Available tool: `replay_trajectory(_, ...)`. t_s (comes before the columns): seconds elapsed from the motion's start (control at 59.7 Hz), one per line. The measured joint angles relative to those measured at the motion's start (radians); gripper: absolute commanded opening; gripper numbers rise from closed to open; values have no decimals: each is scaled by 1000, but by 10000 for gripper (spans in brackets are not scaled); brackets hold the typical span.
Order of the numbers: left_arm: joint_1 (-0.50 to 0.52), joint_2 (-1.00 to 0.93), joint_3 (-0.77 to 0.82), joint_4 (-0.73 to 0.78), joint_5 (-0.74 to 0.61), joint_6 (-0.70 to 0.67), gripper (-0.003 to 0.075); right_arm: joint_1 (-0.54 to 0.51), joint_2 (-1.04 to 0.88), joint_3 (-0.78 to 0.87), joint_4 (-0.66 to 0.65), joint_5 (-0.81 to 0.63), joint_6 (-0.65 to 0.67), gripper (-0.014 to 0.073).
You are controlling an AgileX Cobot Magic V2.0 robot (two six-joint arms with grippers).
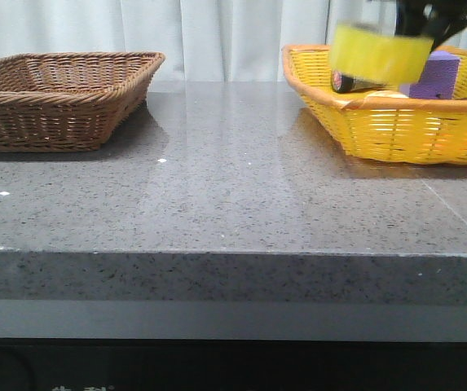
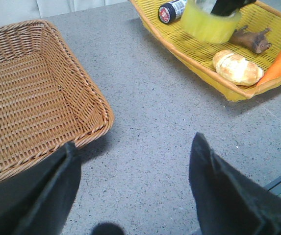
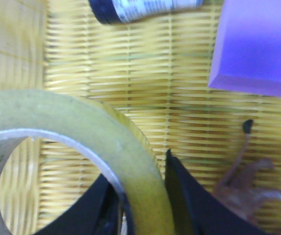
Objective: Transfer tape with both arms
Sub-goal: 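Grasp the tape roll by its rim with the right gripper and lift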
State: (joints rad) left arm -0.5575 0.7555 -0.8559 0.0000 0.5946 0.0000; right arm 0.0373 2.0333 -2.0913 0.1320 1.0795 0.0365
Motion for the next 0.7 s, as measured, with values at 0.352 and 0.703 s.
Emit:
replay_trajectory(0.352,0,0,0,0,0,0,472,147,-188,-11,0,21,-187,148)
replay_trajectory(0.703,0,0,0,0,0,0,472,417,-197,35,10,23,-393,148)
